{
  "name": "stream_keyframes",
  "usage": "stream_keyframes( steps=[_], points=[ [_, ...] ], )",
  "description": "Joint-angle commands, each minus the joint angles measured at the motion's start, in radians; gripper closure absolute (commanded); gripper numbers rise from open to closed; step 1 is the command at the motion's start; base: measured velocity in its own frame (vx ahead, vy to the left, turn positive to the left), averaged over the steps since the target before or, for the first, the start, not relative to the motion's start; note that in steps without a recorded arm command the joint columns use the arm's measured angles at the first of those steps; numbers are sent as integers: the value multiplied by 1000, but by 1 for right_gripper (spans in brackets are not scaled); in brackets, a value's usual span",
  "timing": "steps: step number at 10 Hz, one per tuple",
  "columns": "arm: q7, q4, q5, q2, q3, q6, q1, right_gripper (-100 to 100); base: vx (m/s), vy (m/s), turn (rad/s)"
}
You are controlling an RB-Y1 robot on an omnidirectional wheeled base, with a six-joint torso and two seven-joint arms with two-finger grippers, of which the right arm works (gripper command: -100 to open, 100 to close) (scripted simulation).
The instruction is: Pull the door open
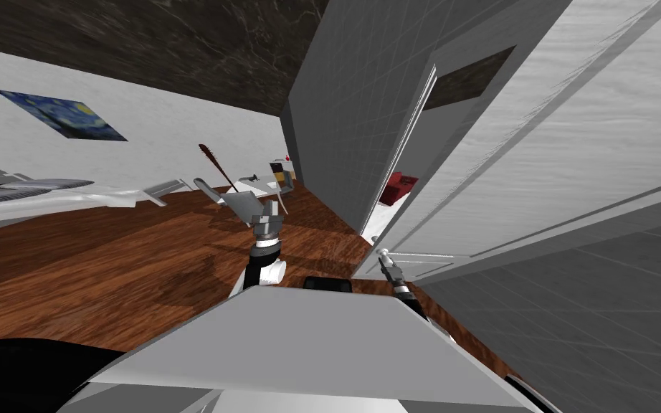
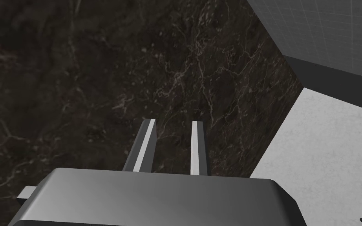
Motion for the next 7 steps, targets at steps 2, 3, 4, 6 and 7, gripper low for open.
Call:
stream_keyframes(
  steps=[2,3,4,6,7],
  points=[
    [-20,5,8,-16,18,-43,21,100,-190,-79,106],
    [-15,16,9,-6,17,-34,9,100,-93,-30,26],
    [-25,28,13,-9,26,-49,11,100,-141,-34,118],
    [-34,39,17,-13,32,-65,10,100,-212,-58,175],
    [-39,45,19,-16,36,-74,10,100,-190,-75,129]
  ],
)
